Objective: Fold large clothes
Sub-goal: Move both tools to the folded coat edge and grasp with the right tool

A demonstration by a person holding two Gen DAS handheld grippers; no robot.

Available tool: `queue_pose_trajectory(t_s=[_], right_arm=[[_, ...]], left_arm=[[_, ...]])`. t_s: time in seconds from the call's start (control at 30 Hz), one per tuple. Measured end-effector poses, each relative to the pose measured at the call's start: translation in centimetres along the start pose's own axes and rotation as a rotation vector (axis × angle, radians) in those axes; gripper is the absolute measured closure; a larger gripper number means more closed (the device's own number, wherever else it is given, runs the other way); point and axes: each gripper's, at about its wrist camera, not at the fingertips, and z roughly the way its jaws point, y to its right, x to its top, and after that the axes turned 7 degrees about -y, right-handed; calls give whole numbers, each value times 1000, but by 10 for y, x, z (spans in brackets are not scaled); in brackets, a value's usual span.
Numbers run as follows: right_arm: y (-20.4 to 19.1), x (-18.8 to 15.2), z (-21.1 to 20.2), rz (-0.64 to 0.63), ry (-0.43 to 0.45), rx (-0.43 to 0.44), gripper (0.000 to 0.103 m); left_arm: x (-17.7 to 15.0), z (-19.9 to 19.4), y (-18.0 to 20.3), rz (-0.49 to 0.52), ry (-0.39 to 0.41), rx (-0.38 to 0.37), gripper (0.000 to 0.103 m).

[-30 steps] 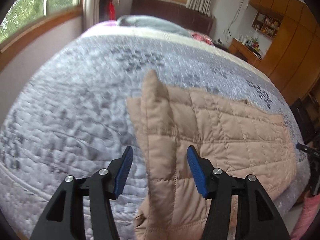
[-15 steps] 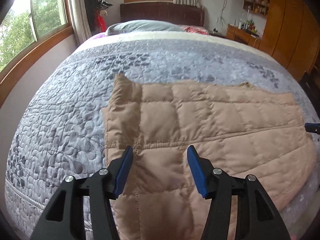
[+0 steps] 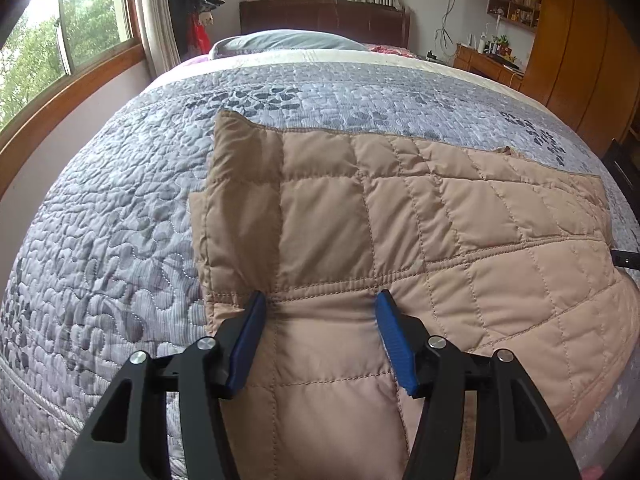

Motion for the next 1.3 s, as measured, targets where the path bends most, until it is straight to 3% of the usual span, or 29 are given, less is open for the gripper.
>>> queue_pose_trajectory(t_s=[0.47, 0.8, 1.3], right_arm=[[-15, -3, -25, 7, 8, -51, 69], [-46, -34, -70, -104, 32, -65, 69], [-44, -63, -58, -95, -16, -110, 69]], left_arm=[[-3, -9, 6, -11, 9, 42, 45], [-13, -32, 14, -26, 20, 72, 45], [-29, -56, 22, -49, 36, 119, 41]])
